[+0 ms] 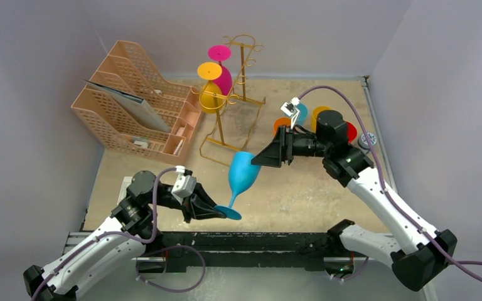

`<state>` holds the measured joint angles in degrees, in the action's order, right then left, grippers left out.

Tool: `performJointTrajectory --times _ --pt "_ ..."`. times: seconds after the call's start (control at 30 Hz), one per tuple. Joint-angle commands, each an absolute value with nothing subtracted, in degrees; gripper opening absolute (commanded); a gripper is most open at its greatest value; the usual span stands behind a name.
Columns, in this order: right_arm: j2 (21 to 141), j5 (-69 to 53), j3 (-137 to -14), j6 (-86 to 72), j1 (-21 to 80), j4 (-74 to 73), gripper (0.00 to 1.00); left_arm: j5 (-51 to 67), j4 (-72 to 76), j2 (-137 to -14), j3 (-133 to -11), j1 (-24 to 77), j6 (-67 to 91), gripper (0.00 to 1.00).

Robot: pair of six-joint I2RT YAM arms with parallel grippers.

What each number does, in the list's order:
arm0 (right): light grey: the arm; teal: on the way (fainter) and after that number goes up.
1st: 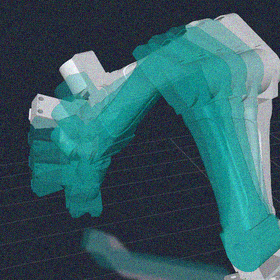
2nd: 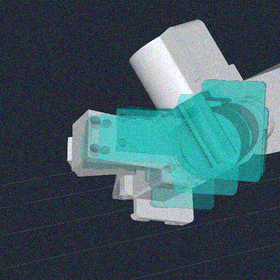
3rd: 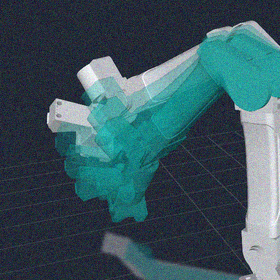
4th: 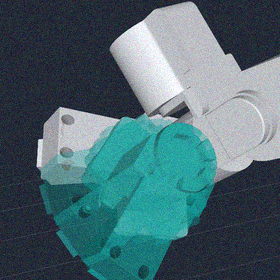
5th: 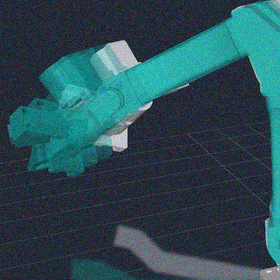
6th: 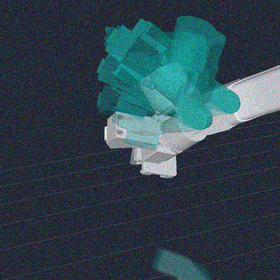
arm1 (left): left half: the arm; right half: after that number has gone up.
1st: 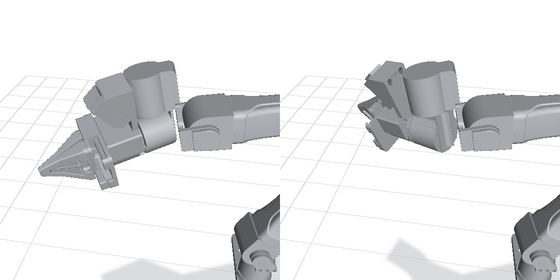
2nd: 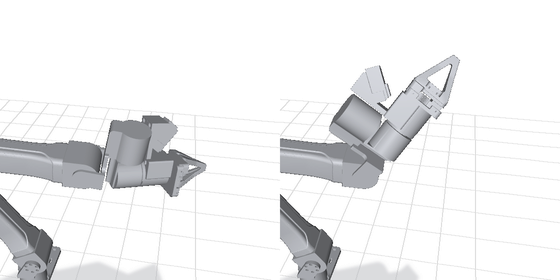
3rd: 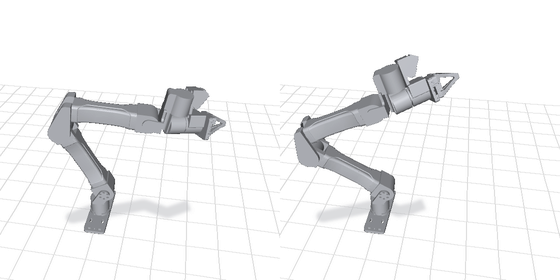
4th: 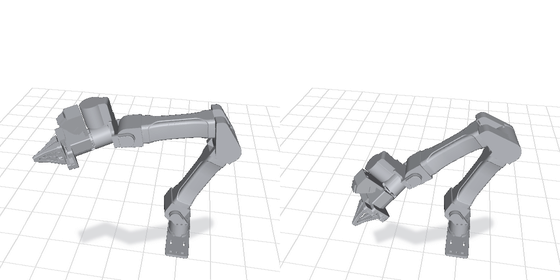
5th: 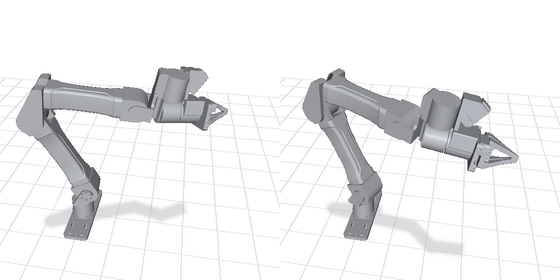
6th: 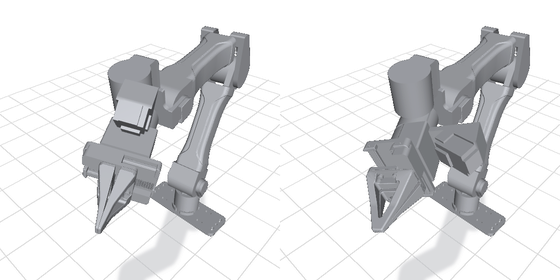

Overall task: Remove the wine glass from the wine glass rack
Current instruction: Place the wine glass at the center of the board.

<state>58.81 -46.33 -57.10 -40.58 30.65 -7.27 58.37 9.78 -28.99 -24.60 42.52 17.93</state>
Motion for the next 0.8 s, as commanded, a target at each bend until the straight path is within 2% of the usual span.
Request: performJointTrajectory --times 0.0,0.4,0.77 --pt "59.2 -53.5 -58.1 -42.8 30.3 -2.0 0.66 60.1 13.2 -28.7 -24.6 42.7 18.7 0.0" --pt "60.9 -61.8 -55.3 -48.5 30.3 6.1 0.48 60.8 14.0 -29.2 -24.5 42.8 19.2 0.0" --pt "62.4 -66.4 -55.2 -50.2 30.4 6.5 0.3 60.3 14.7 -29.4 -24.3 42.8 19.2 0.0"
